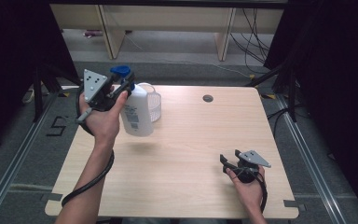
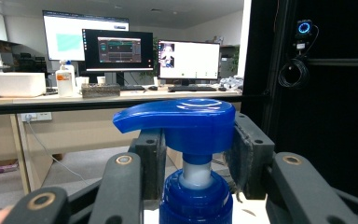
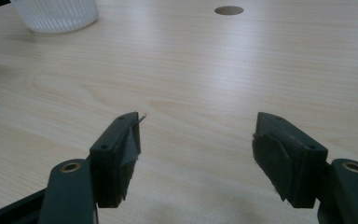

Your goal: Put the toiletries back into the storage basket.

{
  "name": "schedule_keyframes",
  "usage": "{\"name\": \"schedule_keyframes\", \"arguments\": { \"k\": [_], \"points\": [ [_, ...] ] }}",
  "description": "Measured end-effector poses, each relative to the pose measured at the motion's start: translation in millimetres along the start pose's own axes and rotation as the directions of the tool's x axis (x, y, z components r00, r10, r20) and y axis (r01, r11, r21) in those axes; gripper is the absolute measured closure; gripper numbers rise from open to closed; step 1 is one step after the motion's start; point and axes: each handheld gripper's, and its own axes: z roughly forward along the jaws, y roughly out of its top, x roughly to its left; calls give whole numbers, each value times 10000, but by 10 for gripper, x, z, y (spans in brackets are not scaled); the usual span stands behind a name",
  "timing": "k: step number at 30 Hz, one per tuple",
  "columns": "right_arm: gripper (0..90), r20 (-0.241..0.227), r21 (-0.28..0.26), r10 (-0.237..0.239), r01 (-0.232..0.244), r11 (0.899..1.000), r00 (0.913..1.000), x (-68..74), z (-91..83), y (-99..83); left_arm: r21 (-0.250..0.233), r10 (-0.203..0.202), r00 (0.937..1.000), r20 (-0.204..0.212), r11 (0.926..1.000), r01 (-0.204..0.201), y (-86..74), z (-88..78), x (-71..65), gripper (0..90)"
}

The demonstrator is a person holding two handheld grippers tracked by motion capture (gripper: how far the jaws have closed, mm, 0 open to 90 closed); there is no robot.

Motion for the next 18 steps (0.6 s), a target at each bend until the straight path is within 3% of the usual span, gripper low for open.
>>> {"name": "schedule_keyframes", "arguments": {
  "k": [3,4,8,18],
  "points": [
    [327,-50,29,94,-93,10000,9999,6,-10,3,-57,21,10000,38,10000,-20,9,18,-22,599],
    [328,-46,73,414,-414,9991,9991,28,-10,-1,-57,55,10000,53,10000,-55,13,23,-23,599],
    [328,42,8,54,-55,10000,10000,9,-14,1,-163,45,10000,59,9999,-44,38,57,-26,600],
    [328,-45,51,236,-236,9997,9997,22,-17,-4,-285,96,10000,8,9995,-96,101,139,-28,600]
  ]
}}
